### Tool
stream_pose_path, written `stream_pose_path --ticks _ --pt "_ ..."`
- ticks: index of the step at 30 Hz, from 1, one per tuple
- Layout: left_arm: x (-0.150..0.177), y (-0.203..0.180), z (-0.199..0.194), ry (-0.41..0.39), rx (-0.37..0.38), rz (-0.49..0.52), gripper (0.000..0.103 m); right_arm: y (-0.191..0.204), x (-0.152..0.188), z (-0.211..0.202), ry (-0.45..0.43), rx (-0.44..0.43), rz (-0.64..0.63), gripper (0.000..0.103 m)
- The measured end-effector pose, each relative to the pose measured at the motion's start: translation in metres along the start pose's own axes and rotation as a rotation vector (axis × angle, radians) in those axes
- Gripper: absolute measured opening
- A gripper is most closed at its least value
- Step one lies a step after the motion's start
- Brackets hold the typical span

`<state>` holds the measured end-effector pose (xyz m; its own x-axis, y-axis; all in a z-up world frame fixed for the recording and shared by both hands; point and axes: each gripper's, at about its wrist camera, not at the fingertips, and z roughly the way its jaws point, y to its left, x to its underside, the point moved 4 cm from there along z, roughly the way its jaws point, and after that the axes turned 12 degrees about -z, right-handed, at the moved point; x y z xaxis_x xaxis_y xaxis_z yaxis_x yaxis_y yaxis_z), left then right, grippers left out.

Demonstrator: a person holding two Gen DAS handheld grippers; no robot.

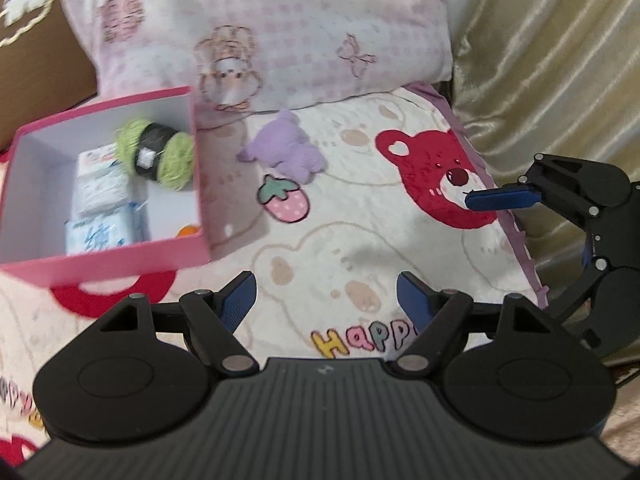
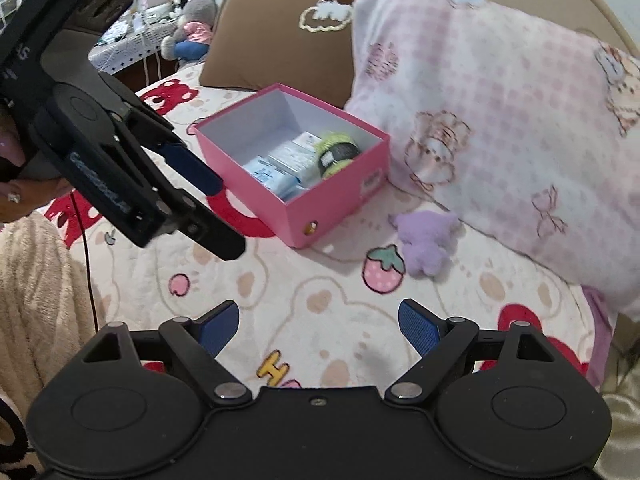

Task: Organize objects
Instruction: 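Move the left gripper to the purple plush toy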

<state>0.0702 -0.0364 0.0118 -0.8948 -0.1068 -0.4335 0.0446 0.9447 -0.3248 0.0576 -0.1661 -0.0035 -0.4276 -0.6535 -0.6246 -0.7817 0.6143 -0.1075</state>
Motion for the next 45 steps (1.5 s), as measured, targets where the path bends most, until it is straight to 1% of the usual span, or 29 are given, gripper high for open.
stream_pose_path --ticks 5,10,14,17,20,22,24,27,29,30,34,36,40,43,44,45 --pt "-0.013 -0.011 0.036 -0.010 0.004 0.030 0.077 -0.014 0.011 0.008 -0.028 0.008 0.040 0.090" --pt "-0.030 -0.014 0.068 -0.008 0.026 -0.011 0.077 -0.031 0.017 0.028 -0.067 0.046 0.043 0.090" --pt "-0.042 -0.017 0.093 -0.047 0.014 -0.025 0.077 -0.046 0.022 0.048 -0.077 0.078 0.049 0.090" --pt "-0.048 -0.015 0.115 -0.061 0.005 -0.041 0.077 -0.063 0.026 0.065 -0.071 0.124 0.066 0.090" --pt "-0.055 -0.012 0.136 -0.094 -0.018 -0.059 0.077 -0.076 0.031 0.081 -0.068 0.152 0.056 0.090" --pt "-0.060 -0.010 0.151 -0.120 -0.020 -0.074 0.077 -0.083 0.033 0.093 -0.058 0.153 0.021 0.090" --pt "-0.065 -0.007 0.162 -0.129 -0.024 -0.103 0.077 -0.089 0.033 0.104 -0.054 0.160 -0.006 0.090" --pt "-0.071 -0.004 0.178 -0.159 -0.022 -0.133 0.077 -0.096 0.035 0.119 -0.055 0.139 -0.025 0.089" --pt "-0.075 0.000 0.189 -0.201 -0.066 -0.150 0.077 -0.101 0.036 0.131 -0.039 0.126 -0.023 0.089" --pt "-0.075 0.002 0.194 -0.208 -0.088 -0.167 0.077 -0.103 0.037 0.136 -0.030 0.126 -0.019 0.089" --pt "-0.079 0.011 0.211 -0.214 -0.095 -0.208 0.077 -0.112 0.037 0.156 -0.017 0.130 -0.002 0.089" --pt "-0.081 0.013 0.216 -0.229 -0.103 -0.218 0.077 -0.117 0.036 0.164 -0.005 0.136 -0.001 0.089" --pt "-0.085 0.015 0.227 -0.215 -0.085 -0.229 0.077 -0.125 0.034 0.177 0.011 0.134 0.011 0.089" --pt "-0.083 0.011 0.239 -0.227 -0.157 -0.171 0.077 -0.129 0.036 0.180 0.012 0.146 0.020 0.089" --pt "-0.083 0.012 0.243 -0.223 -0.161 -0.172 0.077 -0.131 0.037 0.181 0.016 0.147 0.017 0.089" --pt "-0.082 0.013 0.247 -0.212 -0.151 -0.185 0.076 -0.132 0.038 0.182 0.027 0.144 0.008 0.089"
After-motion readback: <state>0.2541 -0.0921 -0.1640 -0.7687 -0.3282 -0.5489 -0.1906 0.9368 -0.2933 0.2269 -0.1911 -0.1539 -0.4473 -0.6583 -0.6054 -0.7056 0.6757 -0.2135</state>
